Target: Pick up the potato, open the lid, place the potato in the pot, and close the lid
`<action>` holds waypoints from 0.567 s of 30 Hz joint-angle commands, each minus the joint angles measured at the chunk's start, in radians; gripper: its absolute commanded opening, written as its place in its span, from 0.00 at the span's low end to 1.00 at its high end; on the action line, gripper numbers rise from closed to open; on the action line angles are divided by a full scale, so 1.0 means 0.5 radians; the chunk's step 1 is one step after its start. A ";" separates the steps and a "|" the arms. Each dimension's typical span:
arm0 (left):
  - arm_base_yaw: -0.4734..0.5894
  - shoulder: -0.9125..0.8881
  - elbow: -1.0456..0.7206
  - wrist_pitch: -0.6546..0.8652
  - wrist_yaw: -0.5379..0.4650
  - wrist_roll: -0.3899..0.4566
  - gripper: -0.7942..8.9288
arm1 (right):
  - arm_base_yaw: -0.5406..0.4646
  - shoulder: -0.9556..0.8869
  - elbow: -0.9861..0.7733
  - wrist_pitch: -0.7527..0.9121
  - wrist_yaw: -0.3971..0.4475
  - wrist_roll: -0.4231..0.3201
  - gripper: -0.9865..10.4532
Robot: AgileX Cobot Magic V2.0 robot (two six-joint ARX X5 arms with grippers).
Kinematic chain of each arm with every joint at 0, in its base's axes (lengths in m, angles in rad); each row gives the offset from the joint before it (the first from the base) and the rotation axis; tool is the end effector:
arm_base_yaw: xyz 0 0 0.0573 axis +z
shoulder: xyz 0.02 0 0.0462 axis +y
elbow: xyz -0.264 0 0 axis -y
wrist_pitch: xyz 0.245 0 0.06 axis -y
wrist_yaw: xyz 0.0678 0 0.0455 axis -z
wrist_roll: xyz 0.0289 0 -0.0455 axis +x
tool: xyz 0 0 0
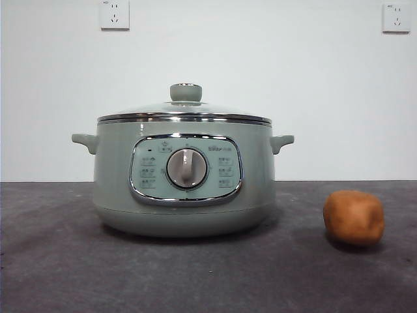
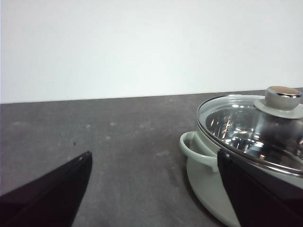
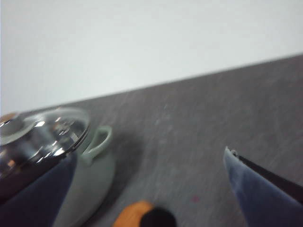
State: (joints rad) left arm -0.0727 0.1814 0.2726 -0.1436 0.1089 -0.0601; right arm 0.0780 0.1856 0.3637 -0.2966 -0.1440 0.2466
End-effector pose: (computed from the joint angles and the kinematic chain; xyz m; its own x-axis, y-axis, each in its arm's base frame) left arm 0.0948 -0.0101 0.2281 0.9822 -0.1805 -0.0521 0.1770 0.9820 -0.0657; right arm 0.0862 0.0109 0.2433 0.9685 0.2196 -0.1170 -0.1838 0.9483 0.2588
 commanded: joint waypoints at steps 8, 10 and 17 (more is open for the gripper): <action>0.004 0.436 0.453 -0.481 0.094 -0.214 0.61 | 0.001 0.543 0.509 -0.586 -0.179 0.099 0.62; 0.004 0.513 0.516 -0.552 0.186 -0.233 0.61 | 0.001 0.635 0.584 -0.653 -0.231 0.101 0.61; 0.004 0.801 0.630 -0.657 0.394 -0.317 0.61 | 0.001 0.906 0.726 -0.738 -0.395 0.176 0.61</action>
State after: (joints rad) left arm -0.0727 0.5724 0.5846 -0.4686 0.2951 -0.1898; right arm 0.0780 0.6250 0.7193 -0.6582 -0.3222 0.3119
